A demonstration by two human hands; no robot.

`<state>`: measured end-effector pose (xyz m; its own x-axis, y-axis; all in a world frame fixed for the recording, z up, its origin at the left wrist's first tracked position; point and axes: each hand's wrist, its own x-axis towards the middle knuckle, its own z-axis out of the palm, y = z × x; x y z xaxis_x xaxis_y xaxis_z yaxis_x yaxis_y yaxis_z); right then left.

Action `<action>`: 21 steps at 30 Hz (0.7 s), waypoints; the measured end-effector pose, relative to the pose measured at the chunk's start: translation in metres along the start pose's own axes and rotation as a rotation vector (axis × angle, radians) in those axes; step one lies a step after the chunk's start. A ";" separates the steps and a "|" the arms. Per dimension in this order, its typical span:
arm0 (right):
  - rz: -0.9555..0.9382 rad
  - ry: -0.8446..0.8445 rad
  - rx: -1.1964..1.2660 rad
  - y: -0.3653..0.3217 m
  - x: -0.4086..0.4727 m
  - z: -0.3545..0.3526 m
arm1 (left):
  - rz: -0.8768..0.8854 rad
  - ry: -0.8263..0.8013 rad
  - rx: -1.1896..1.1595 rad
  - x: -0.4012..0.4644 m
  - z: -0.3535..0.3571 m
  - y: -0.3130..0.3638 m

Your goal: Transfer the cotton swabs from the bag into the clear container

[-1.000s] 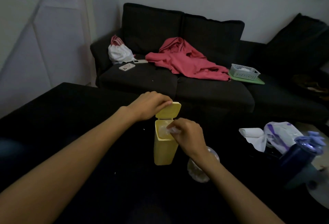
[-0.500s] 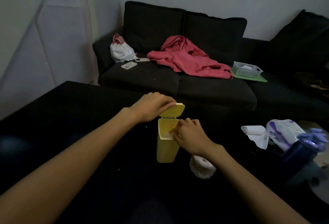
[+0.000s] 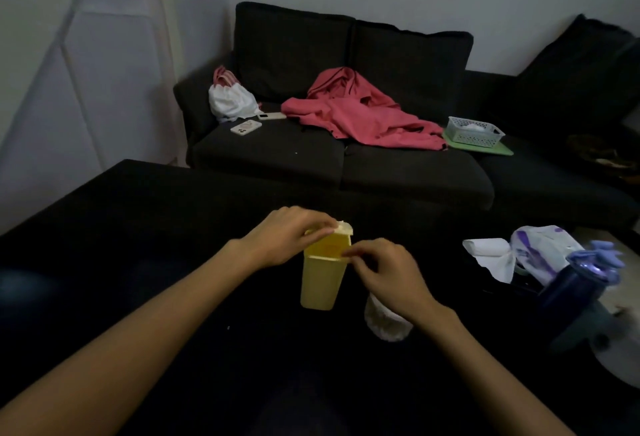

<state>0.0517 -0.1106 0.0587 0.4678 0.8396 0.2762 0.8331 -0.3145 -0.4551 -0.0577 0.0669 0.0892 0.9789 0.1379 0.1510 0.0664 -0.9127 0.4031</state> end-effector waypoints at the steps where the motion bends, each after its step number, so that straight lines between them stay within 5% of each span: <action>1: 0.043 0.108 0.057 0.007 -0.008 0.000 | -0.001 -0.018 -0.002 -0.005 0.007 -0.001; 4: 0.267 0.224 0.273 0.026 -0.016 0.004 | -0.009 -0.033 0.006 -0.020 0.027 -0.006; 9: 0.607 0.064 0.746 0.019 -0.009 0.013 | -0.021 0.033 -0.025 -0.025 0.042 -0.002; 16: 0.636 0.081 0.863 0.007 0.000 0.018 | -0.059 0.049 -0.021 -0.016 0.044 0.008; 21: 0.662 0.098 0.829 0.002 -0.005 0.005 | -0.044 0.268 -0.002 -0.031 0.037 0.017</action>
